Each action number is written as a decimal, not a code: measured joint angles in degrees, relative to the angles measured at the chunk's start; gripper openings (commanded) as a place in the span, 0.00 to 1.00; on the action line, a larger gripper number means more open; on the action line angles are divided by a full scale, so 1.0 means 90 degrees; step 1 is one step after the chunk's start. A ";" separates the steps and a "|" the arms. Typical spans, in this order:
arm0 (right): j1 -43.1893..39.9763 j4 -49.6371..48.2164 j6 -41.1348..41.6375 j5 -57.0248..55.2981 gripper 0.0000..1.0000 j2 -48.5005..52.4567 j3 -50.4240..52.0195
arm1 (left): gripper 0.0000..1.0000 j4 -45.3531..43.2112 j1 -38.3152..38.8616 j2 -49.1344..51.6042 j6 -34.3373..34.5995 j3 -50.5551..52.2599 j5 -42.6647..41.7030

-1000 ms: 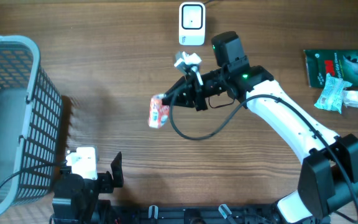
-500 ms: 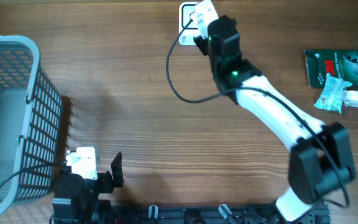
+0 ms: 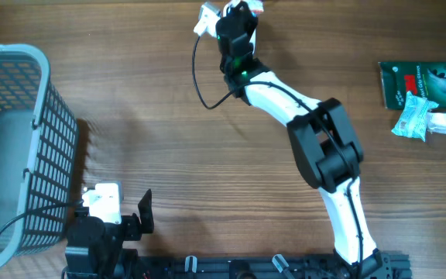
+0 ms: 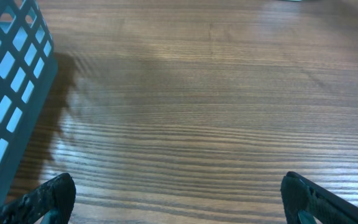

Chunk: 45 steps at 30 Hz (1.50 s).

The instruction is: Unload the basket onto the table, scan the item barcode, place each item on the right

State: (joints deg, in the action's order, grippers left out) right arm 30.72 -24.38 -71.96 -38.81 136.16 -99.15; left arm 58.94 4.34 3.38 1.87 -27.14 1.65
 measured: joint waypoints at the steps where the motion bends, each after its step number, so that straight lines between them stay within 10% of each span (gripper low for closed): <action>1: 0.0017 -0.0015 -0.0158 -0.0024 0.04 0.0131 0.0000 | 1.00 0.0000 -0.0002 0.0000 0.0000 0.0000 0.0000; 12: 0.0078 0.1841 0.0682 -0.0690 0.04 -0.0580 -0.0017 | 1.00 0.0002 0.0000 0.0000 0.0000 0.0000 0.0000; 18: -0.0964 0.6477 0.4821 -0.0755 0.04 -0.2730 -0.0219 | 1.00 -0.0002 0.0000 -0.0002 -0.0002 0.0000 0.0000; 23: -0.3677 0.9248 0.9214 0.0141 0.05 -0.2902 0.0114 | 1.00 0.0000 0.0000 0.0000 0.0000 0.0000 0.0000; 33: -0.7072 0.8104 1.1302 0.1389 0.05 -0.2900 0.1073 | 1.00 0.0000 -0.0002 0.0000 0.0000 0.0000 0.0000; 34: -0.7225 0.7927 1.1273 0.1479 0.21 -0.2900 0.1081 | 1.00 -0.0005 0.0000 0.0000 0.0000 0.0000 0.0000; 36: -0.7337 0.7745 1.1244 0.1554 0.89 -0.2900 0.1086 | 1.00 -0.0002 0.0000 0.0000 0.0000 0.0000 0.0000; 37: -0.7334 0.7681 1.1222 0.1625 1.00 -0.2900 0.1086 | 1.00 0.0000 0.0000 0.0000 0.0000 0.0000 0.0000; 45: -0.7322 0.8111 1.0826 0.3495 1.00 -0.3524 0.0772 | 1.00 0.0002 -0.0002 0.0000 0.0000 0.0000 0.0000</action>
State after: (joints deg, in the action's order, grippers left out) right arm -35.18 48.62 25.47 -7.35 104.44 -92.20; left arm 58.96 4.32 3.38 1.87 -27.14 1.65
